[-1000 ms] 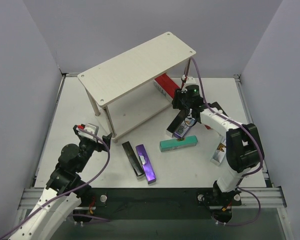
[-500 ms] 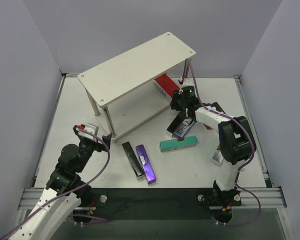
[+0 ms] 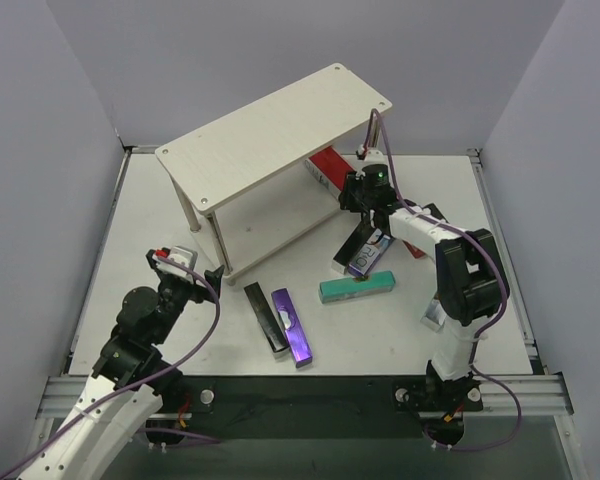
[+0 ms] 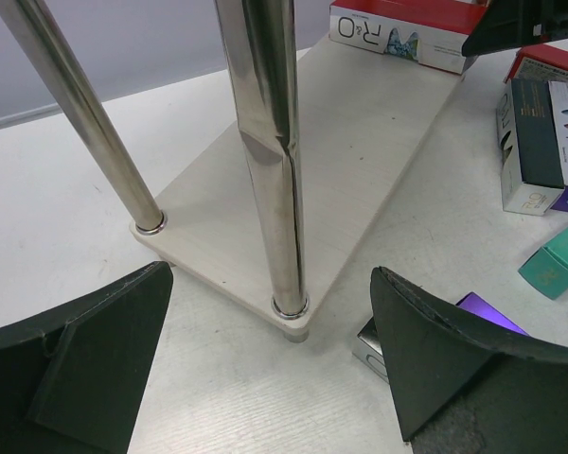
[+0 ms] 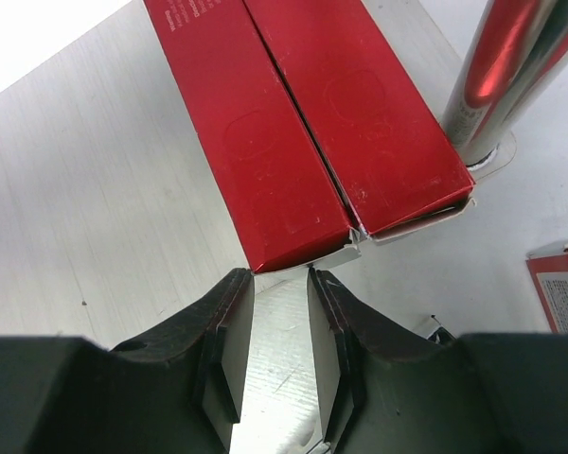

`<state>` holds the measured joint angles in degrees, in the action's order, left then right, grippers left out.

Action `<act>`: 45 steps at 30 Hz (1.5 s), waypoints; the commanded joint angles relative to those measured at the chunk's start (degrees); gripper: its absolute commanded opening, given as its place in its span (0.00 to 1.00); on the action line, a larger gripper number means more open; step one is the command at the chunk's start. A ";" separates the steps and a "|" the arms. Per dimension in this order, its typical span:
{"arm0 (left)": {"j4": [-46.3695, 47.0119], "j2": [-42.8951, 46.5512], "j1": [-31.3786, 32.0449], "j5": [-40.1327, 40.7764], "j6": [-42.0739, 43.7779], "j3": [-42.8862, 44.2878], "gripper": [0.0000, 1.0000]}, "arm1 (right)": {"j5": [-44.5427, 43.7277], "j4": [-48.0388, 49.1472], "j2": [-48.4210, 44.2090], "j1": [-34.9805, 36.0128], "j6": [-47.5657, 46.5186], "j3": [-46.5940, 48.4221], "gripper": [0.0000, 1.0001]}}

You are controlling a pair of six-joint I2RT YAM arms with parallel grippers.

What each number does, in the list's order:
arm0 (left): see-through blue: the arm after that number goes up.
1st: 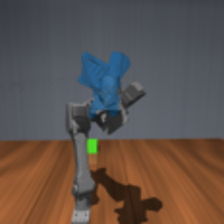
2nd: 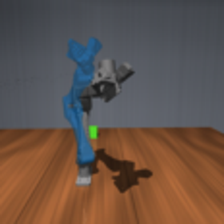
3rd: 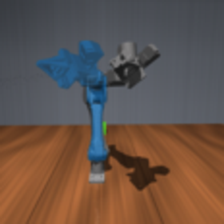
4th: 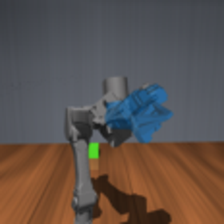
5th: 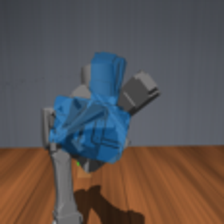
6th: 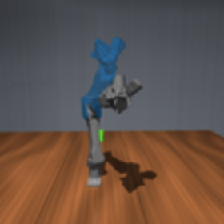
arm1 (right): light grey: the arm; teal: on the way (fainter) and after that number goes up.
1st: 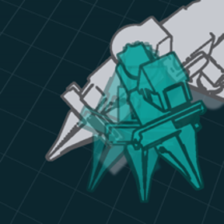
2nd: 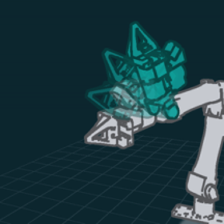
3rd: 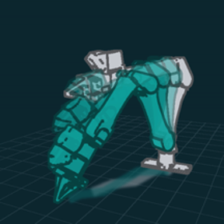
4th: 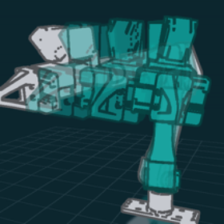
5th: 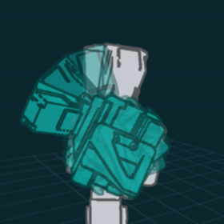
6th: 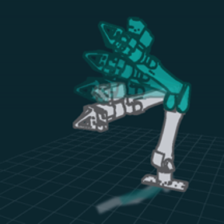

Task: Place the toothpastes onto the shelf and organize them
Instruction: Adjust the toothpaste on the shelf, then pick up the toothpaste from the center of the board.

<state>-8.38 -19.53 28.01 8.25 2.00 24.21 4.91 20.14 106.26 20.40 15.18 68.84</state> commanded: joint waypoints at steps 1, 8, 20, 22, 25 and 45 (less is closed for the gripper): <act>2.93 -0.07 -0.41 -0.78 -0.07 0.67 0.97 | -1.13 2.36 -0.17 0.43 0.64 1.65 0.30; 2.93 0.28 -0.59 -0.87 -0.24 0.84 0.97 | -2.18 -3.78 -11.22 -0.10 -0.33 -3.35 0.45; 3.20 2.74 -1.03 -1.48 -0.95 0.58 0.97 | -7.11 -30.67 -27.41 -14.14 5.20 -11.18 0.72; 3.20 3.27 -1.03 -1.48 -1.03 0.40 0.97 | -5.35 -31.65 -29.25 -16.35 7.58 -13.10 0.75; 3.11 3.88 -1.03 -1.57 -1.03 0.49 0.97 | -1.32 -32.80 -29.97 -20.31 8.64 -14.25 0.82; 2.85 3.62 -1.03 -1.57 -0.86 0.40 0.97 | 9.59 -34.03 -14.96 -27.87 0.56 -7.76 0.85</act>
<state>-8.29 -15.66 27.31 7.42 1.67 24.21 12.95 -12.10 88.42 -6.83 19.68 56.55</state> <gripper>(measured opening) 0.974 0.847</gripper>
